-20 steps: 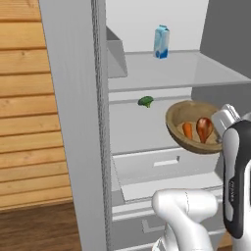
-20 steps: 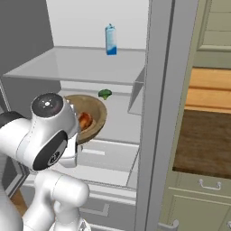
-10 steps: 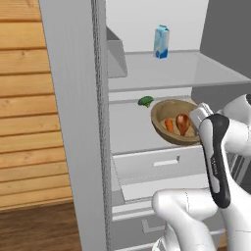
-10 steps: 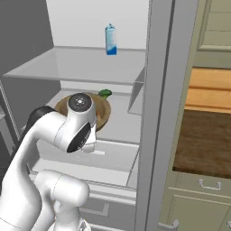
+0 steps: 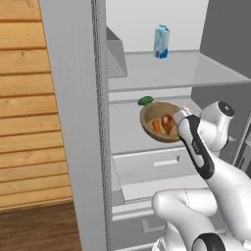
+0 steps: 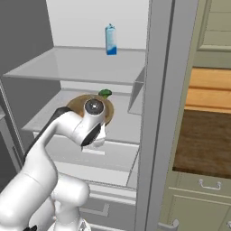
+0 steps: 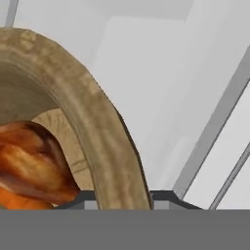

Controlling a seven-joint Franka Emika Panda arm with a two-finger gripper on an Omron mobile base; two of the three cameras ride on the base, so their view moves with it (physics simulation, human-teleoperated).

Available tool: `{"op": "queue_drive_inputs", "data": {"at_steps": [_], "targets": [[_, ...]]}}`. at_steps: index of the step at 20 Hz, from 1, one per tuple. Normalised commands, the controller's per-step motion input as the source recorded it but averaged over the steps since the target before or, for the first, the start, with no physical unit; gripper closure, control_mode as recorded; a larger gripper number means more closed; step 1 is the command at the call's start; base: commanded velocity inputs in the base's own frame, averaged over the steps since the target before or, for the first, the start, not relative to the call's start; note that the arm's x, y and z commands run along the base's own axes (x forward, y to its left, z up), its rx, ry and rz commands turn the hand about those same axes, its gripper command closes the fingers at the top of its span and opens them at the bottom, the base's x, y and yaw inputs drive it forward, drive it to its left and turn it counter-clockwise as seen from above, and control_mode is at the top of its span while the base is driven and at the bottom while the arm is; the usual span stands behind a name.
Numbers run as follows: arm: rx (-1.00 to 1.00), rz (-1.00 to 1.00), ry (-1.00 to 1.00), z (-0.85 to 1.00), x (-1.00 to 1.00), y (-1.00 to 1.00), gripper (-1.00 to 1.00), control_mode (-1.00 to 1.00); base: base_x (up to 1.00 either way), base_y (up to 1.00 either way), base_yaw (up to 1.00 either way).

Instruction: Pick the chicken drumstick and carrot from their plates and place them in the bowl. Then put the bowl in the fridge.

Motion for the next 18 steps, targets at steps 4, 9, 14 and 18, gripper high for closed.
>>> {"op": "queue_drive_inputs", "data": {"at_steps": [4, 9, 14, 18], "targets": [[0.00, 0.05, 0.00, -0.37, 0.59, 0.00, 1.00, -1.00, 0.00, 0.00, 0.00], [0.00, 0.01, -0.01, -0.24, 0.43, 0.14, -1.00, -1.00, 0.00, 0.00, 0.00], [0.00, 0.00, -0.16, 0.01, 0.02, 0.04, -1.00, -1.00, 0.00, 0.00, 0.00], [0.00, 0.00, -0.34, 0.12, -0.14, 0.00, -1.00, -1.00, 0.00, 0.00, 0.00]]}}
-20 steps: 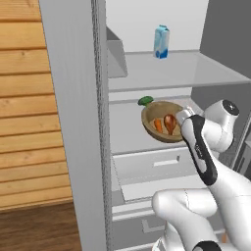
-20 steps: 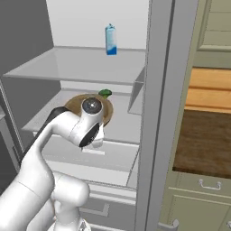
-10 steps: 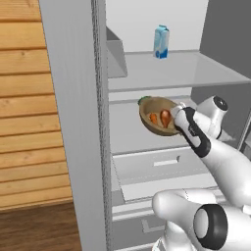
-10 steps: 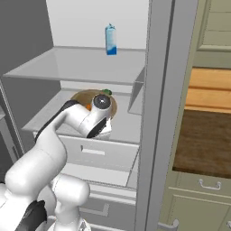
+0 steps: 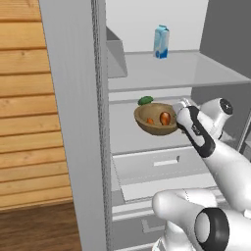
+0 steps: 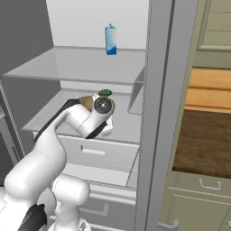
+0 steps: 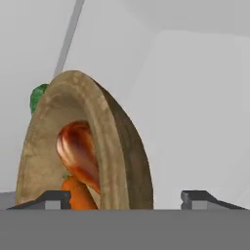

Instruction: Pick the chicken drumstick and carrot from their plates and place them in the bowl. Then put the bowl in the fridge.

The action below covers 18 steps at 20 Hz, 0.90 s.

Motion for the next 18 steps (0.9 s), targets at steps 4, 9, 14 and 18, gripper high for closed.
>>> {"op": "queue_drive_inputs", "data": {"at_steps": [4, 9, 14, 18], "targets": [[0.03, 0.00, -0.30, 0.47, -0.36, 0.08, -1.00, -1.00, 0.00, 0.00, 0.00], [-0.02, 0.00, -0.01, 0.87, -0.86, 0.24, -1.00, -1.00, 0.00, 0.00, 0.00], [-0.17, 0.06, 0.14, 1.00, -1.00, 0.13, -1.00, -1.00, 0.00, 0.00, 0.00], [-0.26, 0.10, 0.06, 0.71, -1.00, 0.09, -1.00, -1.00, 0.00, 0.00, 0.00]]}}
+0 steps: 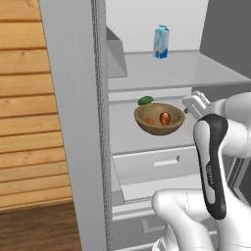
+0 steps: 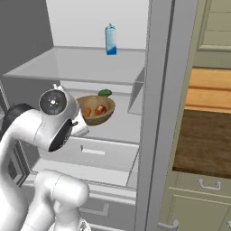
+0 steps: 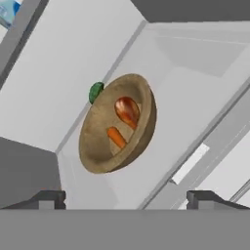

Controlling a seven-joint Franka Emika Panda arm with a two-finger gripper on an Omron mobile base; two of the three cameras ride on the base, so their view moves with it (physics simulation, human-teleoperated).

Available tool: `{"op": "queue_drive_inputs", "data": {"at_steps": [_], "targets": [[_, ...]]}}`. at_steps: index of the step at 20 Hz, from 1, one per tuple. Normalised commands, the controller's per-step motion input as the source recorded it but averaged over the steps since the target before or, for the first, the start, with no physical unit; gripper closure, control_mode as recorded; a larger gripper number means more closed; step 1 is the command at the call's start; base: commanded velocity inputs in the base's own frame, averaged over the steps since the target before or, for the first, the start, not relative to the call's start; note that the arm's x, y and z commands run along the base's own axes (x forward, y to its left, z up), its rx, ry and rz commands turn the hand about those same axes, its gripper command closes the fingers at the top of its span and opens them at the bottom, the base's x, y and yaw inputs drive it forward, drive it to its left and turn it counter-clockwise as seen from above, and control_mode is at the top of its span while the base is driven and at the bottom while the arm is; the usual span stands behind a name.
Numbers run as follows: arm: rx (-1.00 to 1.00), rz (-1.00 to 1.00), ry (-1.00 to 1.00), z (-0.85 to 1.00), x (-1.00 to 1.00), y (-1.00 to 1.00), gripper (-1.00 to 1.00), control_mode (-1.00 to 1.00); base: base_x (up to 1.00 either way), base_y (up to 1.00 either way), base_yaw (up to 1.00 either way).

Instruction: Pick the chicken drumstick and carrot from their plates and place them in the bowl. Then put the bowl in the fridge.

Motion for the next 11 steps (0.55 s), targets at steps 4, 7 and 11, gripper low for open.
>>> {"op": "queue_drive_inputs", "data": {"at_steps": [4, 7, 11], "targets": [[-0.23, 0.09, -0.09, 0.28, -0.94, 0.14, -1.00, -1.00, 0.00, 0.00, 0.00], [-0.24, 0.08, -0.18, 0.13, -0.76, 0.13, -1.00, -1.00, 0.00, 0.00, 0.00], [-0.18, 0.02, -0.38, 0.39, -0.29, 0.08, -1.00, -1.00, 0.00, 0.00, 0.00]]}}
